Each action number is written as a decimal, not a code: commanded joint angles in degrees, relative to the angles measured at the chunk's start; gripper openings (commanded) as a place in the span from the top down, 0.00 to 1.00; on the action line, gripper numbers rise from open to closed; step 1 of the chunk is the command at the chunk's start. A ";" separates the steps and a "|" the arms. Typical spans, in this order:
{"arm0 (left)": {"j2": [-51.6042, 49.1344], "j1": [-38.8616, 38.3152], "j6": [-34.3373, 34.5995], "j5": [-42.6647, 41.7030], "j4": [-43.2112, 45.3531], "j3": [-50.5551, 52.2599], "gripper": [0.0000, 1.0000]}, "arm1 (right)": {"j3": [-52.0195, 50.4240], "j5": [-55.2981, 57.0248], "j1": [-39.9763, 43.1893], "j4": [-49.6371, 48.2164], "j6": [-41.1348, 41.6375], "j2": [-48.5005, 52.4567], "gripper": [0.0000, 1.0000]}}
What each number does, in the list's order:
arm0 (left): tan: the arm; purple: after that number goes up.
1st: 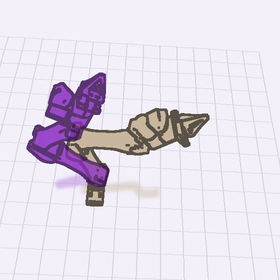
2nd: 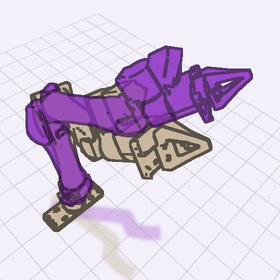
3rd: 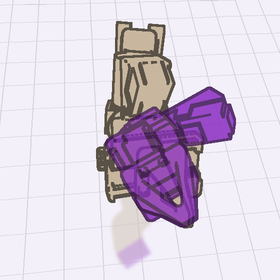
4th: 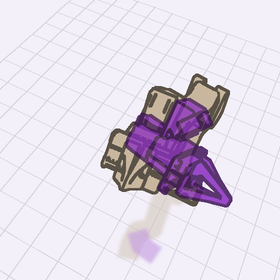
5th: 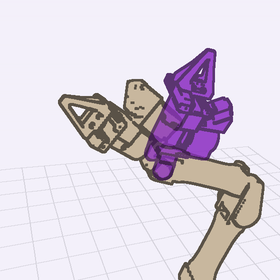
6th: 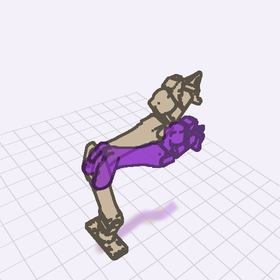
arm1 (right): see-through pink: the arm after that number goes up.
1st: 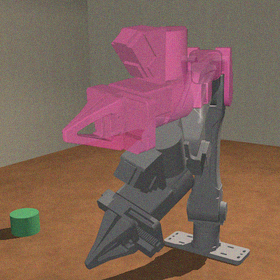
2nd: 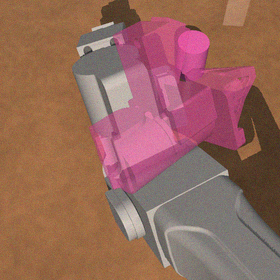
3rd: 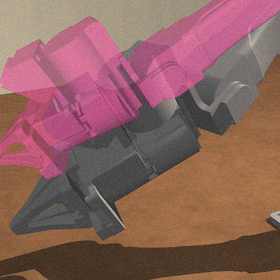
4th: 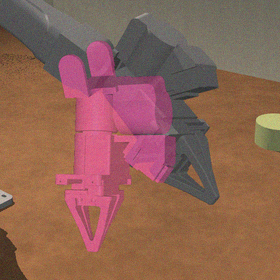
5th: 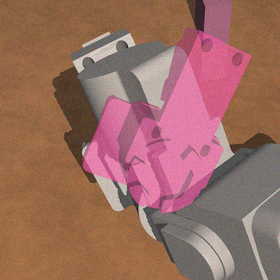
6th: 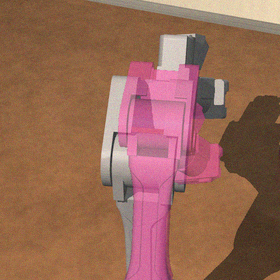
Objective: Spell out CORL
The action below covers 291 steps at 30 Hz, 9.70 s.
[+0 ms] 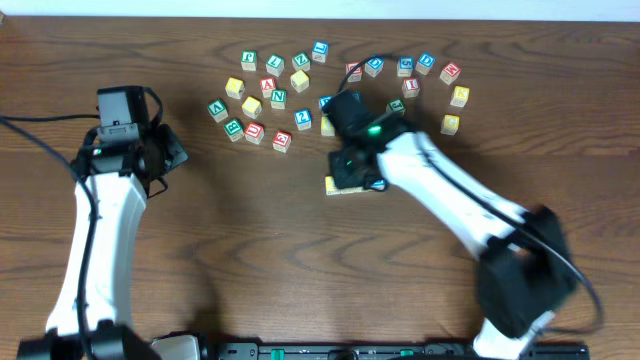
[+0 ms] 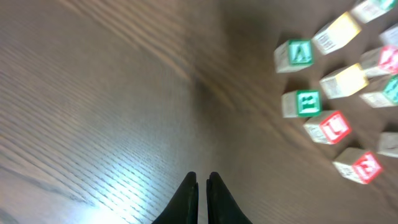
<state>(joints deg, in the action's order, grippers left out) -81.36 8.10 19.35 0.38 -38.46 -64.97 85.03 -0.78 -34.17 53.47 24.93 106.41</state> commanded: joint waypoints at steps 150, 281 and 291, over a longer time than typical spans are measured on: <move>27.10 0.24 -4.55 0.70 4.90 8.76 0.09 | -84.72 -1.29 29.09 -49.22 -21.38 -106.03 0.01; 81.09 0.20 -12.22 0.09 34.29 64.74 0.09 | -84.72 -1.29 29.09 -49.22 -21.35 -106.03 0.01; 81.09 0.20 -12.22 0.09 34.29 64.74 0.09 | -84.72 -1.29 29.09 -49.20 -21.38 -106.03 0.01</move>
<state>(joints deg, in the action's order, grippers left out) -0.62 8.14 7.62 -0.05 -1.52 -1.06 0.47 -1.74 -4.82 4.05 4.03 0.69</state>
